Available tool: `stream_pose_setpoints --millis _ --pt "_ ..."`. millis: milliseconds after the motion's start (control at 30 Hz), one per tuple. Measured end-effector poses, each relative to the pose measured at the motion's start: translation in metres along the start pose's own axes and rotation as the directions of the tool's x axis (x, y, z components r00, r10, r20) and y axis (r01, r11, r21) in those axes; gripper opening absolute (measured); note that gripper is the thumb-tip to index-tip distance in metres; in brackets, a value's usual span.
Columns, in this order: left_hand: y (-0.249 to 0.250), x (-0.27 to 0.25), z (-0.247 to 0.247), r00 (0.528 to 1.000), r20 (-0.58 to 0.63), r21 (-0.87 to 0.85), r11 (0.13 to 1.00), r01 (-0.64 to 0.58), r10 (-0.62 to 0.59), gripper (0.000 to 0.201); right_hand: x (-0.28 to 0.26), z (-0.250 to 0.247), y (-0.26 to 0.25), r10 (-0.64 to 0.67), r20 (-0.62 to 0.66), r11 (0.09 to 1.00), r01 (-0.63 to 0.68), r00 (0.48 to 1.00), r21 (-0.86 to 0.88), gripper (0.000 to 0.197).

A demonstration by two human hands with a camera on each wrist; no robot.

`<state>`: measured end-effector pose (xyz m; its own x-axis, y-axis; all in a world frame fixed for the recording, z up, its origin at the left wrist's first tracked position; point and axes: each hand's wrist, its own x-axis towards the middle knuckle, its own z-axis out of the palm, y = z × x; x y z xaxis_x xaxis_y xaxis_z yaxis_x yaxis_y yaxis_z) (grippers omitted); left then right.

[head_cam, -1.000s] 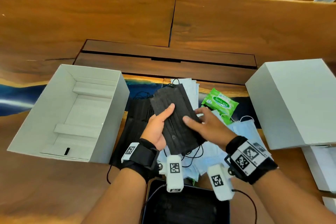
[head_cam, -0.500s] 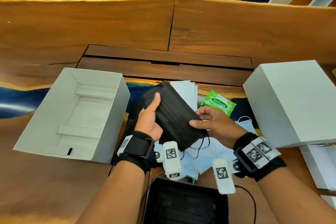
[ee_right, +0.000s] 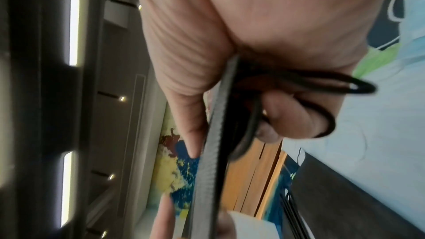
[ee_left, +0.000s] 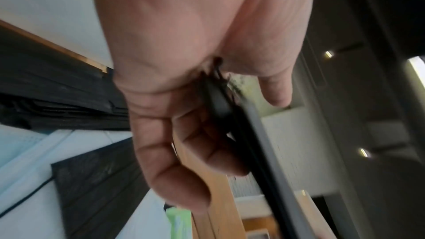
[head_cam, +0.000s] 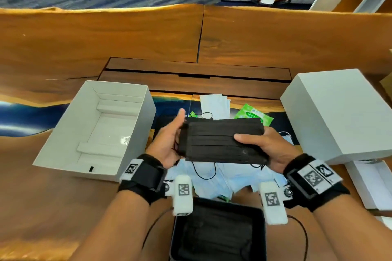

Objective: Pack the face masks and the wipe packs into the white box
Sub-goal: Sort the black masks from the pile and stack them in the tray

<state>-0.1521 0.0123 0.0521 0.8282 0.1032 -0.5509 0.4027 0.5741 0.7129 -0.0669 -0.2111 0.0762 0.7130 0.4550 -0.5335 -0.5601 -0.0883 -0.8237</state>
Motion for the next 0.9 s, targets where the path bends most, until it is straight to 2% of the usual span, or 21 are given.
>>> stream_pose_setpoints --millis 100,200,267,367,467,533,600,667,767,833,900 --pt "-0.006 -0.012 0.024 0.998 -0.057 0.195 0.98 0.032 -0.021 0.054 -0.002 0.019 0.003 -0.022 -0.004 0.998 0.022 1.0 -0.059 0.024" --pt "-0.007 -0.017 0.018 0.991 -0.132 0.149 0.989 -0.011 0.031 0.038 -0.004 0.019 0.005 -0.028 -0.059 0.999 0.029 0.998 0.016 0.026" --pt "-0.009 -0.019 0.007 0.986 -0.153 0.164 0.986 -0.04 0.065 0.026 -0.007 0.014 0.01 -0.035 -0.095 0.999 0.033 0.995 -0.026 0.028" --pt "-0.018 -0.029 -0.001 0.988 -0.105 0.249 0.965 -0.088 0.117 0.019 -0.017 0.012 0.024 -0.069 -0.092 0.962 0.042 0.993 -0.272 0.031" --pt "-0.029 -0.042 -0.015 0.99 -0.01 0.369 0.921 -0.125 0.139 0.036 -0.033 -0.001 0.035 -0.052 -0.022 0.891 0.036 0.998 -0.453 0.043" --pt "-0.037 -0.052 -0.021 0.995 0.047 0.449 0.888 -0.101 0.09 0.038 -0.045 -0.01 0.042 -0.026 0.018 0.827 0.032 1.0 -0.561 0.046" --pt "-0.046 -0.061 -0.021 0.997 0.075 0.512 0.858 -0.051 0.014 0.035 -0.056 -0.014 0.053 0.013 0.048 0.791 0.019 0.999 -0.611 0.036" --pt "-0.052 -0.068 -0.019 0.993 0.095 0.645 0.764 -0.008 -0.069 0.03 -0.064 -0.015 0.064 0.056 0.067 0.751 0.003 0.996 -0.661 0.025" --pt "-0.062 -0.077 -0.018 0.976 0.085 0.882 0.471 0.02 -0.201 0.021 -0.073 -0.017 0.083 0.114 0.071 0.648 -0.02 0.991 -0.762 0.02" --pt "-0.072 -0.076 -0.02 0.969 0.068 0.94 0.34 0.018 -0.239 0.028 -0.076 -0.016 0.093 0.142 0.073 0.563 -0.02 0.987 -0.826 0.016" --pt "-0.081 -0.074 -0.021 0.971 0.051 0.971 0.239 0.006 -0.232 0.023 -0.079 -0.013 0.101 0.158 0.053 0.464 -0.027 0.986 -0.885 0.015"
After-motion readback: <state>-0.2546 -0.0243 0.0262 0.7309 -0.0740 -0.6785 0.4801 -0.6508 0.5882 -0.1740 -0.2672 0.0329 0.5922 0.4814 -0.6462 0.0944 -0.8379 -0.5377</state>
